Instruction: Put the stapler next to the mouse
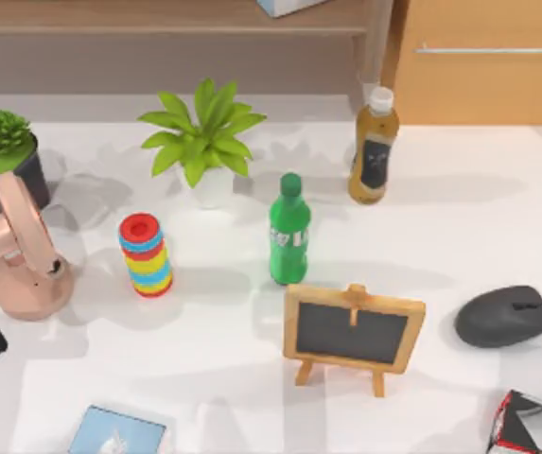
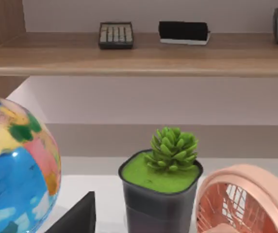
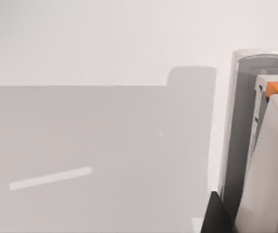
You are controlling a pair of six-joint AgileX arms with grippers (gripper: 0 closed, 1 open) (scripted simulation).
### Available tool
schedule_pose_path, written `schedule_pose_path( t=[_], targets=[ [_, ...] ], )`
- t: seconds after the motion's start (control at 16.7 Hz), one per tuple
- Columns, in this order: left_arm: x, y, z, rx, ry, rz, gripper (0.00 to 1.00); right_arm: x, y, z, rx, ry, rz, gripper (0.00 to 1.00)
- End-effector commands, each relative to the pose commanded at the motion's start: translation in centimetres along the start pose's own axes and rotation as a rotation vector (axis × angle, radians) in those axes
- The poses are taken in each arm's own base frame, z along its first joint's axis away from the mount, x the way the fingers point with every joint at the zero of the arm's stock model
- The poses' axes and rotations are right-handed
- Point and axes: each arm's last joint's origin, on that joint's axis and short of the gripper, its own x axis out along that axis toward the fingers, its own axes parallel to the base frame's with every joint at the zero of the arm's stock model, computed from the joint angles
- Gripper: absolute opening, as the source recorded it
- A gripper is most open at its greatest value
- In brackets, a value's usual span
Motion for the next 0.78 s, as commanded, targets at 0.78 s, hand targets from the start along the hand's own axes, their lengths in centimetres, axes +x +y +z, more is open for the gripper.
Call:
schedule_pose_path(
  t=[0.78],
  targets=[
    [0.0,0.0,0.0,0.000,0.000,0.000,1.00,-3.4,4.5,6.1,-0.100,0.000,0.035,0.00]
  ],
)
